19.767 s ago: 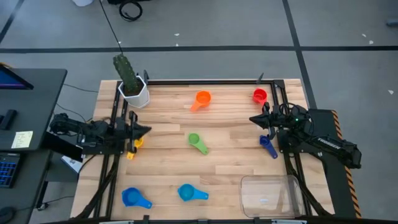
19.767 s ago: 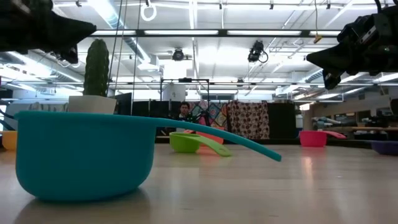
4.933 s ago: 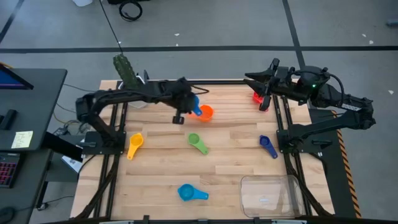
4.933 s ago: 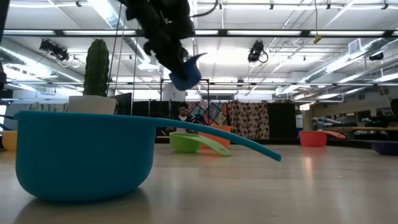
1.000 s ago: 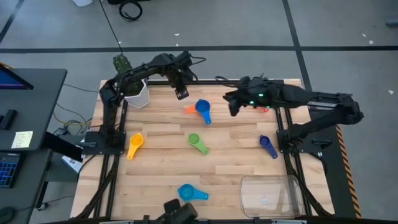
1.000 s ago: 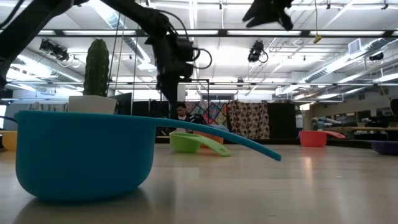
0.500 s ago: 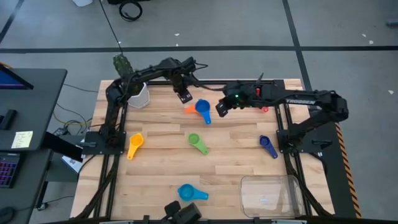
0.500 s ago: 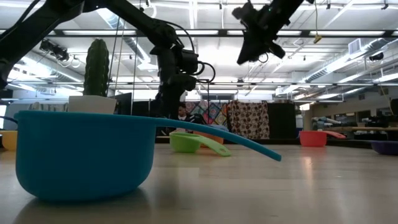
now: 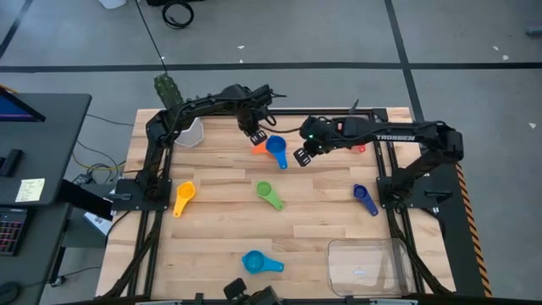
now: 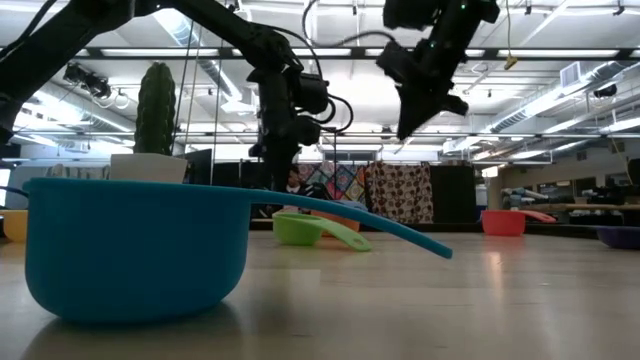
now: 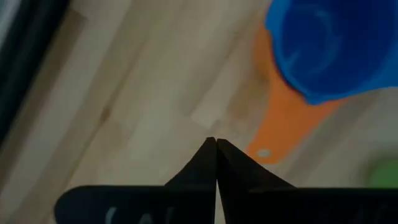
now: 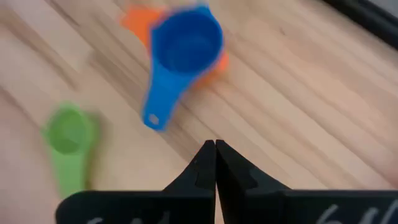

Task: Nest measuring cups in basket
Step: Stack the dark blue measuring cup on top of the orange measuring cup

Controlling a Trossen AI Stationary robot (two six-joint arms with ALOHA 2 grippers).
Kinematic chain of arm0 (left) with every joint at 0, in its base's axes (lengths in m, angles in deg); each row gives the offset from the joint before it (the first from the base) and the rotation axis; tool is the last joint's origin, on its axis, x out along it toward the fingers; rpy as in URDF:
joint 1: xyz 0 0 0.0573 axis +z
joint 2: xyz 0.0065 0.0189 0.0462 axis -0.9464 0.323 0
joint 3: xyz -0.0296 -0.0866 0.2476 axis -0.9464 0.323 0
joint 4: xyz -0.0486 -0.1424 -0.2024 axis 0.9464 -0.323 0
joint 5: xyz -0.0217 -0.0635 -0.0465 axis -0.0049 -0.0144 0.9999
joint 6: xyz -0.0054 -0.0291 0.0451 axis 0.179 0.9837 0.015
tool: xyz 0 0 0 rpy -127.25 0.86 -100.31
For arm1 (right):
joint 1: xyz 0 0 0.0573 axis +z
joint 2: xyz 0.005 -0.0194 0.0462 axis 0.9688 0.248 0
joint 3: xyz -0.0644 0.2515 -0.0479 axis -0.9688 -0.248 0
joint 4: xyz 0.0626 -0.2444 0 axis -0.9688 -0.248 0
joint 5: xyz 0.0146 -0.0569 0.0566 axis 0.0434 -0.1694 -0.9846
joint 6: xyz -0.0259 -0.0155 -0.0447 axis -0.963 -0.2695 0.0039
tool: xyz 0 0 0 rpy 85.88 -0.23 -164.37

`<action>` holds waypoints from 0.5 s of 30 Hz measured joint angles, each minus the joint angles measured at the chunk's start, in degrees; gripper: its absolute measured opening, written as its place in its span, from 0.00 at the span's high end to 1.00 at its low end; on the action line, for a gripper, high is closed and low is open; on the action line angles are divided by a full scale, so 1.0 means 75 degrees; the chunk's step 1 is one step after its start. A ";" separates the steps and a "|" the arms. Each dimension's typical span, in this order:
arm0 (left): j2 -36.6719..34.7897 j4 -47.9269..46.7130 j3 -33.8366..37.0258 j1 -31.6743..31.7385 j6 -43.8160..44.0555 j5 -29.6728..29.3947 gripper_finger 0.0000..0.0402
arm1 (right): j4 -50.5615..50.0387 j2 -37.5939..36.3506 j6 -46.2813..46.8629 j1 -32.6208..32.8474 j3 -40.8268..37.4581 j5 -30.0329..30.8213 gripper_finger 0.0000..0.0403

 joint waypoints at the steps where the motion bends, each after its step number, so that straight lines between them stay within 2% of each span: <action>1: 0.0000 -0.0010 0.0001 0.0012 0.0002 -0.0066 0.98 | -0.0086 0.0104 -0.0029 -0.0023 -0.0004 -0.0006 0.99; 5: 0.0000 0.0023 0.0000 0.0039 -0.0001 -0.0036 0.99 | -0.0029 0.0628 -0.0304 -0.0087 -0.0012 -0.0422 0.99; 11: 0.0055 0.0041 0.0000 0.0019 -0.0071 -0.0002 0.99 | 0.0130 0.1377 -0.0685 -0.0081 -0.0012 -0.0546 0.99; 15: 0.0243 -0.0154 0.0000 -0.0034 -0.0259 0.0349 1.00 | 0.0312 0.1656 -0.0893 -0.0081 -0.0012 -0.0698 1.00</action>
